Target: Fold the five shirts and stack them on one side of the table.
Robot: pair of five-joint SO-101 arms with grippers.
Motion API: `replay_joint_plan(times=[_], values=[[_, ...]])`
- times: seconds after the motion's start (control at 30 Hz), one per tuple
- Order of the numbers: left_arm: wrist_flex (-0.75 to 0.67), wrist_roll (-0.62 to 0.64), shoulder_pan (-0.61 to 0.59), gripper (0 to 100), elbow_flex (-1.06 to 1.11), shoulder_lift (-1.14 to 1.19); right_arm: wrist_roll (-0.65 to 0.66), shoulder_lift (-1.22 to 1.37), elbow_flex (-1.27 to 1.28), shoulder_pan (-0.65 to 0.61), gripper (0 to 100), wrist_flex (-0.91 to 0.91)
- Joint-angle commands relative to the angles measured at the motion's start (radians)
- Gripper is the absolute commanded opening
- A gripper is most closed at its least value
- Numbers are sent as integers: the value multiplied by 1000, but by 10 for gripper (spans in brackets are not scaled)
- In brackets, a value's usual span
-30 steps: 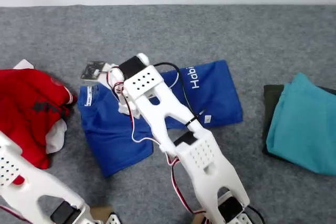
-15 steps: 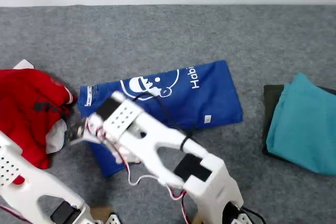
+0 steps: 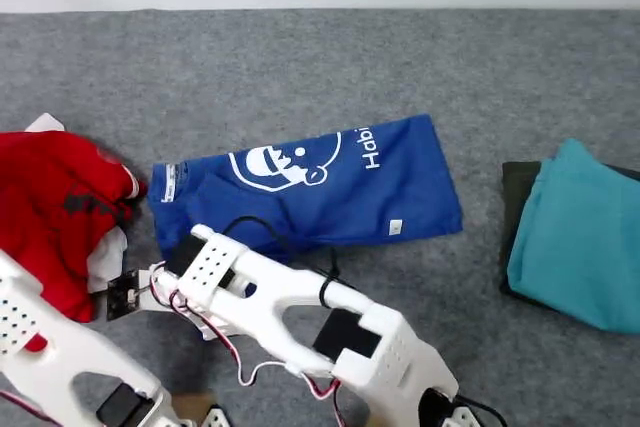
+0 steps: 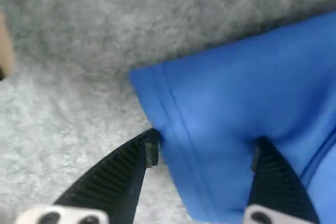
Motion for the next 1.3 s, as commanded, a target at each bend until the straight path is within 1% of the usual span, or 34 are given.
replay_joint_plan(times=[0.0, 0.13, 0.23, 0.3, 0.53, 0.7, 0.87, 1.07, 1.2, 1.27], values=[[11, -6, 3, 51, -10, -77, 6, 47, -80, -7, 214, 13], [8, -8, -6, 51, -10, -77, 3, 88, -172, -4, 72, 68], [8, -8, -6, 51, -10, -77, 3, 93, -226, 18, 13, 101], [8, -9, -6, 51, -10, -77, 3, 90, -256, 44, 10, 111], [8, -9, -3, 51, -10, -75, 3, 96, -482, 139, 10, 222], [6, -9, -2, 51, -10, -75, 6, 101, -578, 200, 10, 196], [6, -11, -2, 51, -10, -75, 3, 102, -589, 254, 29, 116], [6, -11, -3, 51, -10, -75, 3, 186, -589, 341, 206, 21], [8, -11, -5, 51, -10, -75, 3, 260, -592, 381, 216, -35], [8, -11, -5, 51, -10, -75, 3, 274, -621, 395, 216, -27]])
